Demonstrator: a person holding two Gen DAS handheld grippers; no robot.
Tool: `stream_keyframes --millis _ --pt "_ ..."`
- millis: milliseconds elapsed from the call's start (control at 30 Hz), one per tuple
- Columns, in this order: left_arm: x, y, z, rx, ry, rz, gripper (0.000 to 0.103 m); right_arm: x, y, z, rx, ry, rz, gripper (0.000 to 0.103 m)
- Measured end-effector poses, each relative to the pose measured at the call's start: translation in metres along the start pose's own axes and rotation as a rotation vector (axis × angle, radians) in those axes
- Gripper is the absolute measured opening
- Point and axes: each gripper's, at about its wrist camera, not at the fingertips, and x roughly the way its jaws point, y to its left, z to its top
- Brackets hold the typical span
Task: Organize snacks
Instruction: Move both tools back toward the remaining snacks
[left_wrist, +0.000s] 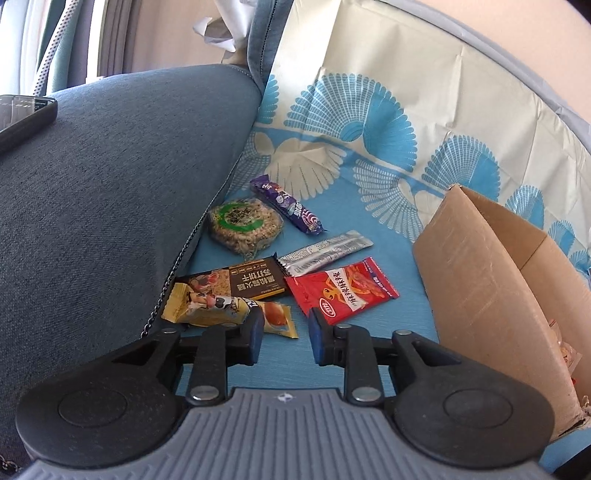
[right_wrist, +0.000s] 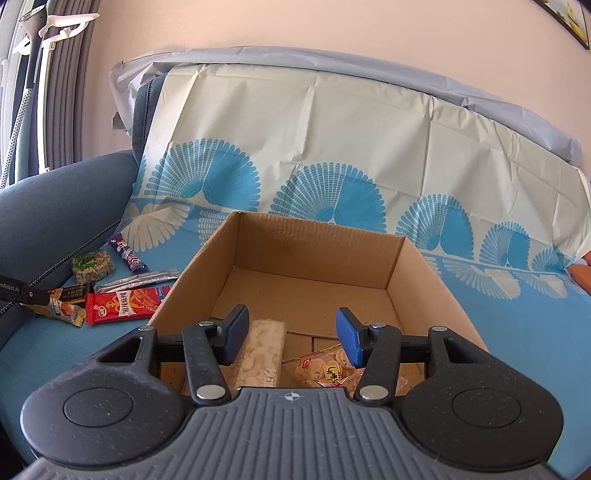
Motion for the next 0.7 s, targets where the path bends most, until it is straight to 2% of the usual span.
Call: stream_keyframes --millis 133,267,467,533,700 --pt "0.005 0.001 0.000 -0.030 -0.003 0.001 0.033 0.000 -0.001 0.000 0.003 0.000 0.000 0.055" --pt "0.012 0.007 0.002 -0.105 0.011 -0.007 0.036 0.002 0.000 0.000 0.007 0.003 -0.001 0.056" --pt "0.020 0.025 -0.001 -0.293 0.015 -0.021 0.054 0.004 0.000 0.001 0.006 0.003 -0.004 0.059" --pt "0.024 0.030 -0.005 -0.361 0.018 -0.015 0.068 0.004 0.001 0.000 0.003 0.003 -0.006 0.059" --pt "0.033 0.037 -0.015 -0.482 0.016 0.007 0.071 0.004 0.005 0.000 -0.006 -0.018 -0.014 0.061"
